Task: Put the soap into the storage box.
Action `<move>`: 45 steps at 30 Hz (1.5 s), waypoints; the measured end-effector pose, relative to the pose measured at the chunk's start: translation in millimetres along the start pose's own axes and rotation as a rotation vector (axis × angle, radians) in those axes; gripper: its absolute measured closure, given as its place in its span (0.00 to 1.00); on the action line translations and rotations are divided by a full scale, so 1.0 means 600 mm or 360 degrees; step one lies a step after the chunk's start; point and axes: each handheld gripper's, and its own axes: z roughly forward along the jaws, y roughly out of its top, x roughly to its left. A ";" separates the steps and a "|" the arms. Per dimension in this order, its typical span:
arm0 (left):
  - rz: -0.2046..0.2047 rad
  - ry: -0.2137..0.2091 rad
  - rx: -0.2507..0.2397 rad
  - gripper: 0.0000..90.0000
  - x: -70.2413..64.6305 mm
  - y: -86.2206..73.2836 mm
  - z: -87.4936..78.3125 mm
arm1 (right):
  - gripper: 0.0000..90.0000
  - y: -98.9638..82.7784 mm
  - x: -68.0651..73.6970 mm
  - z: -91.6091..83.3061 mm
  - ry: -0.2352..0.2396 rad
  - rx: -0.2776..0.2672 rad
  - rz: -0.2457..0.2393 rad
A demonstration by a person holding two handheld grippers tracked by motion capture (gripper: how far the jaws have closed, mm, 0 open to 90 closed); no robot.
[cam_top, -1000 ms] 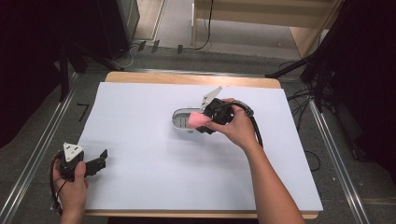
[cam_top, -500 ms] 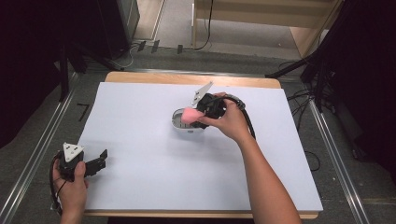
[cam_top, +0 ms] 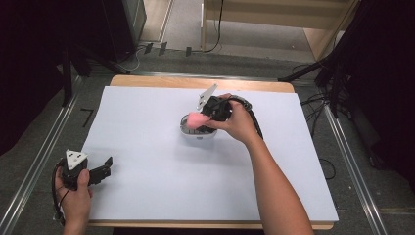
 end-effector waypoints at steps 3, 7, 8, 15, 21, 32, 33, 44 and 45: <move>0.0001 0.0000 0.0000 0.15 0.000 0.000 0.000 | 0.43 -0.002 -0.004 0.005 0.0004 0.0019 -0.0020; 0.0000 0.0001 -0.0001 0.15 0.000 0.000 0.000 | 0.43 -0.004 -0.005 0.009 0.0010 0.0034 0.0000; -0.0001 0.0001 -0.0001 0.15 0.000 0.000 0.000 | 0.43 -0.005 -0.006 0.011 0.0009 0.0038 -0.0010; 0.0000 -0.0001 -0.0001 0.15 0.000 0.000 0.000 | 0.43 -0.007 -0.007 0.017 -0.0004 0.0053 -0.0020; -0.0001 -0.0004 -0.0002 0.15 0.001 0.000 0.000 | 0.43 -0.009 -0.009 0.022 0.0013 0.0038 -0.0013; -0.0002 0.0000 -0.0001 0.15 0.000 0.000 0.000 | 0.36 -0.014 -0.008 0.007 0.0001 -0.0068 0.0148; -0.0003 -0.0003 -0.0004 0.15 0.001 0.000 0.000 | 0.36 -0.015 -0.008 0.006 -0.0005 -0.0072 0.0158; -0.0007 -0.0004 -0.0006 0.15 0.001 0.000 0.000 | 0.31 -0.053 0.003 -0.025 -0.0088 -0.0159 0.0414; -0.0006 -0.0003 -0.0006 0.15 0.001 0.000 0.000 | 0.28 -0.057 0.004 -0.028 -0.0101 -0.0162 0.0440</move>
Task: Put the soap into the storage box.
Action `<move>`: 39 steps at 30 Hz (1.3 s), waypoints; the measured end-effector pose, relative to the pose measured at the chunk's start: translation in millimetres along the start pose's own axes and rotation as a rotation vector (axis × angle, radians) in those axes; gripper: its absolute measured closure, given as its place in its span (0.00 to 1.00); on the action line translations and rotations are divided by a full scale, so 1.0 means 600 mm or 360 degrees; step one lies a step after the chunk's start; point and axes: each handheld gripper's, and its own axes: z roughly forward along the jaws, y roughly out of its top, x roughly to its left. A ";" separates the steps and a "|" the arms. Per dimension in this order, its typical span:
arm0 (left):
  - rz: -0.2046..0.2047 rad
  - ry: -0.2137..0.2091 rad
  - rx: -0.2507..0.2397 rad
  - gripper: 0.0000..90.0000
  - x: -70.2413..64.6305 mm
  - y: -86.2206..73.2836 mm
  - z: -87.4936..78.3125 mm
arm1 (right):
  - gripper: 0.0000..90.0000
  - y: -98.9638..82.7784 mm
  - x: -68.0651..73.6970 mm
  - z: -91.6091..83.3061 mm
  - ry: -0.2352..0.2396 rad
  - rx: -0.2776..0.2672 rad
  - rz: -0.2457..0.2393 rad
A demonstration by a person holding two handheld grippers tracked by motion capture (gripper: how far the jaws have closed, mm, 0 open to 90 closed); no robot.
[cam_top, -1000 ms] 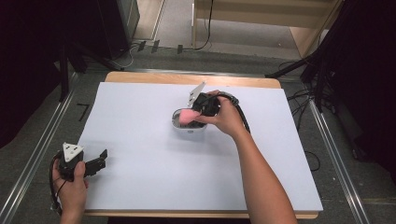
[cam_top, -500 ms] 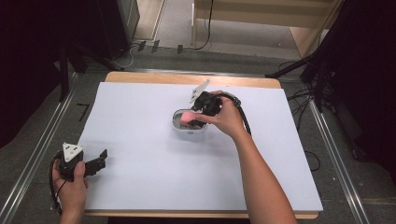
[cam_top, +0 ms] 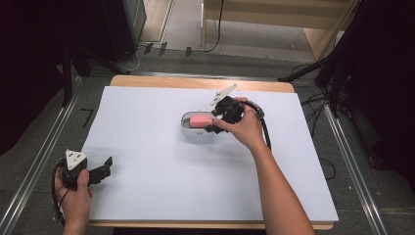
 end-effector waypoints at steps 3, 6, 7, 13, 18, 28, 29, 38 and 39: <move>-0.0002 -0.0001 0.0000 0.15 0.000 0.000 0.000 | 0.16 -0.013 0.002 -0.009 -0.0090 -0.0034 0.0077; 0.0000 0.0000 0.0000 0.15 0.000 0.000 0.000 | 0.12 -0.026 0.006 -0.016 -0.0169 -0.0060 0.0136; -0.0001 0.0002 0.0002 0.15 0.000 0.000 0.000 | 0.07 -0.029 0.007 -0.018 -0.0177 -0.0055 0.0165; 0.0004 0.0004 0.0003 0.15 -0.001 0.000 0.000 | 0.00 -0.048 0.019 -0.026 -0.0327 -0.0053 0.0221; 0.0010 0.0003 -0.0001 0.15 -0.001 0.000 0.000 | 0.00 -0.072 0.021 -0.035 -0.0303 -0.0069 0.0327; 0.0013 0.0005 0.0001 0.15 -0.001 0.000 0.000 | 0.00 -0.120 0.014 -0.048 -0.0321 -0.0108 0.0428; 0.0014 0.0007 0.0001 0.15 -0.001 0.000 0.000 | 0.00 -0.122 0.014 -0.048 -0.0325 -0.0110 0.0436; 0.0015 0.0005 -0.0011 0.15 -0.002 -0.001 0.000 | 0.00 -0.159 0.019 -0.061 -0.0350 -0.0158 0.0486; 0.0015 0.0008 -0.0009 0.15 -0.002 -0.001 0.000 | 0.00 -0.163 0.020 -0.063 -0.0350 -0.0162 0.0492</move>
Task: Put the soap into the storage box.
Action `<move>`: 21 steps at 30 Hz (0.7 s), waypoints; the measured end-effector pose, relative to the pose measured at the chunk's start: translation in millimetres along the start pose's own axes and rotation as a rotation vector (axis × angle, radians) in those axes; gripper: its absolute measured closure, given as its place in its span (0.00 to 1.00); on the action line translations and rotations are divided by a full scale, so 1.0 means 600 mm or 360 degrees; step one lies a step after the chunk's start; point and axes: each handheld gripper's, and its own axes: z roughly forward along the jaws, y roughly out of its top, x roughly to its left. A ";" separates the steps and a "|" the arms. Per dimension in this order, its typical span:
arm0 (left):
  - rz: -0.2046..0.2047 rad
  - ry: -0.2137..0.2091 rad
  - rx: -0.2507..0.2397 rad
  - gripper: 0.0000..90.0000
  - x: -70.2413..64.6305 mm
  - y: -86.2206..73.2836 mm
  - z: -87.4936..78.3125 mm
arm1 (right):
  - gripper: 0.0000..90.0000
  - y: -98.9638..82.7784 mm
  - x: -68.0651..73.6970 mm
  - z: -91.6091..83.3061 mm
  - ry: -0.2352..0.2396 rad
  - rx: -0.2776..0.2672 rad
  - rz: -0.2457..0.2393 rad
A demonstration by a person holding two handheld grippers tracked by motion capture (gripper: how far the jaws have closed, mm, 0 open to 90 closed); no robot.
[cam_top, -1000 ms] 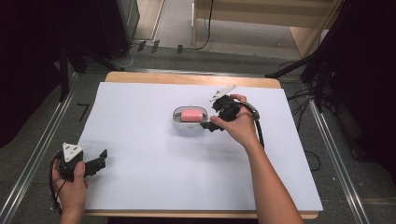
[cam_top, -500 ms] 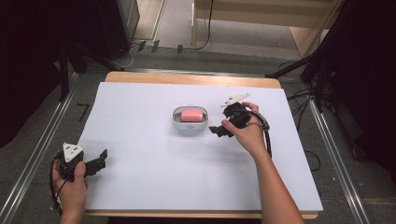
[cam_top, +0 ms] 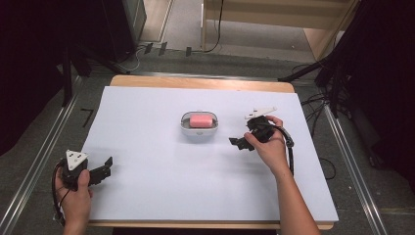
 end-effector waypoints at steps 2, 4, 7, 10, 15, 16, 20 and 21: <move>-0.0004 -0.0001 0.0006 0.15 0.000 0.000 0.000 | 0.00 -0.008 -0.002 -0.006 -0.0007 -0.0011 0.0012; -0.0009 -0.0002 0.0007 0.15 0.000 0.000 0.001 | 0.00 -0.015 -0.004 -0.012 -0.0008 -0.0020 0.0026; -0.0002 -0.0006 0.0014 0.15 0.000 0.001 0.001 | 0.00 -0.025 -0.006 -0.018 -0.0022 -0.0025 0.0037; -0.0003 -0.0003 0.0006 0.15 0.000 0.000 0.001 | 0.00 -0.039 -0.010 -0.024 -0.0038 -0.0037 0.0057; -0.0003 -0.0004 0.0015 0.15 0.000 0.001 0.001 | 0.00 -0.066 -0.013 -0.034 -0.0063 -0.0030 0.0094; -0.0003 -0.0003 0.0015 0.15 0.000 0.001 0.001 | 0.00 -0.071 -0.015 -0.037 -0.0073 -0.0035 0.0089; -0.0003 -0.0002 0.0015 0.15 0.000 0.001 0.001 | 0.00 -0.090 -0.020 -0.049 -0.0092 -0.0055 0.0120; -0.0003 -0.0002 0.0014 0.15 0.000 0.001 0.001 | 0.00 -0.095 -0.021 -0.052 -0.0097 -0.0060 0.0125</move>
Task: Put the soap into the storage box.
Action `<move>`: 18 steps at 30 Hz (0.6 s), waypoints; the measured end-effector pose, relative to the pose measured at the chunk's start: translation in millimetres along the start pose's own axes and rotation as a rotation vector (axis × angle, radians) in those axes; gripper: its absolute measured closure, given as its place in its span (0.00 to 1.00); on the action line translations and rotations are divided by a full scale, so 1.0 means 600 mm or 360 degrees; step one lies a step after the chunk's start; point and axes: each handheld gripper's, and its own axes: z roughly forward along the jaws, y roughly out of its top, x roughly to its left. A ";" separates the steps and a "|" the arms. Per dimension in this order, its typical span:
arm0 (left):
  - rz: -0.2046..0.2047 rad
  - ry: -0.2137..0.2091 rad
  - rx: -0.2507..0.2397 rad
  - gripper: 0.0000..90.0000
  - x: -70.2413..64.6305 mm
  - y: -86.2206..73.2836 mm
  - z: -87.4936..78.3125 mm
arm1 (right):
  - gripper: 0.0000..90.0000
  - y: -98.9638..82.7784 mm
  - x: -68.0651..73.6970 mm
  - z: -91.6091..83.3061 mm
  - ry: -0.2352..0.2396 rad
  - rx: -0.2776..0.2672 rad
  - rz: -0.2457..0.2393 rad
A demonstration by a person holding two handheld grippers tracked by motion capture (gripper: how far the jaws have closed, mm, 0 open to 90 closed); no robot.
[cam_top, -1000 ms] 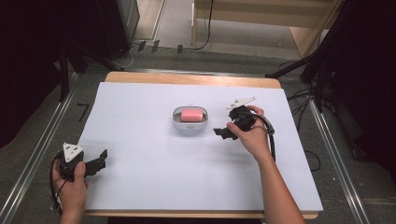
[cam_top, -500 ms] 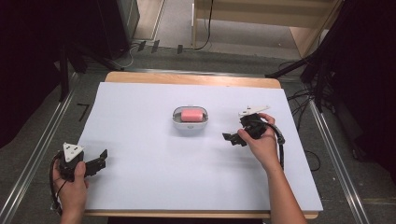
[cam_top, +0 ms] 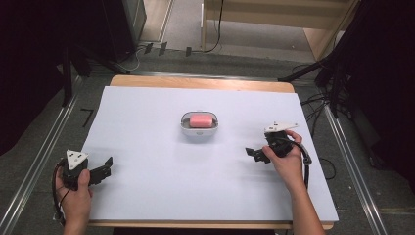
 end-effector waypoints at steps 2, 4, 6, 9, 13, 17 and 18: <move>0.0000 0.0001 0.0001 0.15 0.000 0.000 0.000 | 0.00 -0.009 -0.003 -0.006 -0.0014 -0.0012 0.0016; 0.0001 -0.0002 -0.0003 0.15 0.000 0.000 0.000 | 0.00 -0.018 -0.006 -0.011 -0.0023 -0.0025 0.0031; 0.0001 0.0000 0.0001 0.15 0.000 0.000 0.000 | 0.00 -0.027 -0.009 -0.016 -0.0034 -0.0038 0.0043; 0.0000 0.0000 0.0001 0.15 0.000 0.000 0.000 | 0.00 -0.040 -0.013 -0.023 -0.0035 -0.0049 0.0064; 0.0001 0.0000 0.0001 0.15 0.000 0.000 0.000 | 0.00 -0.056 -0.017 -0.033 -0.0052 -0.0061 0.0090; 0.0004 0.0000 0.0001 0.15 -0.001 0.000 0.000 | 0.00 -0.075 -0.023 -0.044 -0.0070 -0.0071 0.0126; 0.0004 0.0001 0.0001 0.15 -0.001 0.000 0.000 | 0.00 -0.081 -0.026 -0.048 -0.0071 -0.0071 0.0137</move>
